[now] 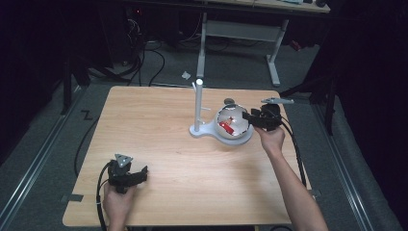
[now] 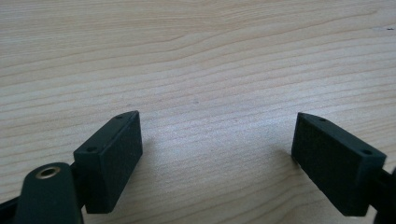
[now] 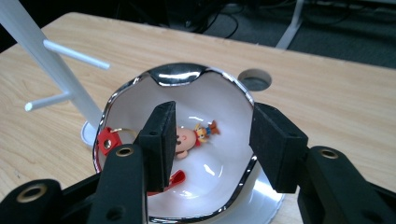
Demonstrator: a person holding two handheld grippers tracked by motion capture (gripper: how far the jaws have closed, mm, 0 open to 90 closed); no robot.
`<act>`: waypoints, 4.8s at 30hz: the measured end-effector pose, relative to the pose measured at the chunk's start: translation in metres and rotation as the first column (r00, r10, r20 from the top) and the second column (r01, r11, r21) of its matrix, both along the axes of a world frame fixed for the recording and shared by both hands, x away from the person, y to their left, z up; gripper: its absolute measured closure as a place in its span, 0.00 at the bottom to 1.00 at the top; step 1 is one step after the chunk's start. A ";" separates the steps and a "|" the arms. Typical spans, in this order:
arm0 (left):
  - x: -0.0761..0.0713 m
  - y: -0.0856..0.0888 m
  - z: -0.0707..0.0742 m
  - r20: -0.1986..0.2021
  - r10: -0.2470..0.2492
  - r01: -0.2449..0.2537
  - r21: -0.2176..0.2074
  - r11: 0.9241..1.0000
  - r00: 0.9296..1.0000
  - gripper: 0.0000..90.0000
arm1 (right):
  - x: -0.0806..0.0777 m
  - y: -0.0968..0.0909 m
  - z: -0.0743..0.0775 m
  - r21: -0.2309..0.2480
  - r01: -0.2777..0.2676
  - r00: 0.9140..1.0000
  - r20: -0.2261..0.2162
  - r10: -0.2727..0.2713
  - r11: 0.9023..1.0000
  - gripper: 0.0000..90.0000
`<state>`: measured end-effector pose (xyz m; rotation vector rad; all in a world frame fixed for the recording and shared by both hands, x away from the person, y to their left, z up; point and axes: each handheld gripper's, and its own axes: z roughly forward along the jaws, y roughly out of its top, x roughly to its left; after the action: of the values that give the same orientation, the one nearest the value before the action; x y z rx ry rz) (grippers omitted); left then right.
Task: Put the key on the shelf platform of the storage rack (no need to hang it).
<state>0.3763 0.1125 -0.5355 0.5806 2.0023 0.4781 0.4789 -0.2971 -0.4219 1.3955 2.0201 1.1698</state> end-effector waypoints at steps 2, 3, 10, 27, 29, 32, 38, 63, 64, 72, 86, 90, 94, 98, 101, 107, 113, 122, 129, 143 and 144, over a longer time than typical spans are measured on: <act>0.000 0.000 0.000 -0.001 0.001 -0.001 0.005 1.000 1.000 0.18 | -0.001 -0.001 0.001 0.005 0.001 1.000 0.004 -0.001 1.000 0.57; 0.000 0.000 0.000 -0.001 -0.003 0.003 0.008 1.000 1.000 0.18 | -0.003 -0.002 0.002 0.005 -0.001 1.000 0.011 0.001 1.000 0.58; 0.000 0.000 0.000 -0.001 -0.003 0.003 0.006 1.000 1.000 0.18 | -0.019 -0.018 0.012 0.017 0.012 0.999 0.033 -0.013 1.000 0.60; 0.000 0.000 0.000 -0.001 -0.002 0.002 0.006 1.000 1.000 0.18 | -0.053 -0.042 0.037 0.055 0.001 0.998 0.057 -0.004 0.998 0.58; 0.000 0.000 0.000 -0.001 -0.005 0.005 0.008 1.000 1.000 0.18 | -0.056 -0.045 0.037 0.080 0.000 0.999 0.046 -0.004 0.997 0.58; 0.000 -0.001 -0.001 -0.004 -0.004 0.004 0.006 1.000 1.000 0.18 | -0.060 -0.049 0.036 0.083 0.004 0.999 0.049 -0.008 0.997 0.57; 0.000 0.000 -0.001 -0.001 -0.003 0.003 0.011 1.000 1.000 0.19 | -0.073 -0.058 0.042 0.086 0.014 0.998 0.060 -0.019 0.996 0.56; -0.001 -0.001 0.000 -0.002 -0.005 0.005 0.005 1.000 1.000 0.19 | -0.121 -0.087 0.043 0.122 0.028 0.994 0.103 -0.041 0.992 0.61; -0.001 -0.001 -0.001 -0.001 -0.005 0.005 0.006 1.000 1.000 0.19 | -0.124 -0.088 0.043 0.123 0.032 0.994 0.104 -0.045 0.992 0.61; -0.001 -0.001 -0.001 -0.001 -0.006 0.006 0.007 1.000 1.000 0.19 | -0.145 -0.095 0.040 0.134 0.037 0.991 0.126 -0.054 0.990 0.61; -0.001 -0.001 -0.001 -0.002 -0.006 0.006 0.007 1.000 1.000 0.19 | -0.166 -0.093 0.029 0.143 0.031 0.990 0.135 -0.050 0.989 0.60; -0.001 -0.001 -0.001 -0.002 -0.004 0.004 0.006 1.000 1.000 0.19 | -0.171 -0.088 0.022 0.143 0.025 0.990 0.131 -0.044 0.989 0.60; -0.001 -0.001 -0.001 -0.002 -0.006 0.006 0.007 1.000 1.000 0.19 | -0.173 -0.084 0.017 0.140 0.020 0.992 0.121 -0.037 0.990 0.60; -0.001 -0.001 -0.001 -0.002 -0.005 0.005 0.006 1.000 1.000 0.19 | -0.173 -0.081 0.008 0.161 0.019 0.993 0.112 -0.038 0.987 0.60; -0.001 -0.001 -0.001 -0.002 -0.006 0.006 0.007 1.000 1.000 0.19 | -0.173 -0.078 0.004 0.161 0.018 0.993 0.108 -0.036 0.987 0.60; -0.001 -0.001 -0.001 -0.002 -0.007 0.007 0.008 1.000 1.000 0.19 | -0.172 -0.068 -0.007 0.144 0.019 0.994 0.103 -0.034 0.989 0.59; -0.001 -0.001 -0.001 -0.002 -0.005 0.005 0.006 1.000 1.000 0.19 | -0.169 -0.057 -0.017 0.121 0.013 0.996 0.091 -0.025 0.993 0.59; -0.001 -0.001 -0.001 -0.002 -0.003 0.003 0.006 1.000 1.000 0.19 | -0.163 -0.041 -0.030 0.066 0.005 0.997 0.073 -0.009 0.998 0.58; -0.001 -0.001 -0.001 -0.002 -0.006 0.006 0.007 1.000 1.000 0.19 | -0.156 -0.031 -0.040 0.062 -0.009 0.999 0.049 0.006 0.998 0.58; -0.001 -0.001 -0.001 -0.002 -0.005 0.005 0.006 1.000 1.000 0.19 | -0.146 -0.019 -0.059 0.049 -0.020 1.000 0.002 0.020 0.999 0.58; -0.001 -0.001 -0.001 -0.002 -0.005 0.005 0.006 1.000 1.000 0.19 | -0.146 -0.019 -0.059 0.049 -0.020 1.000 0.002 0.020 0.999 0.58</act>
<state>0.3756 0.1111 -0.5360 0.5900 2.0013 0.4812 0.3331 -0.3162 -0.4809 1.3999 2.0221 1.2359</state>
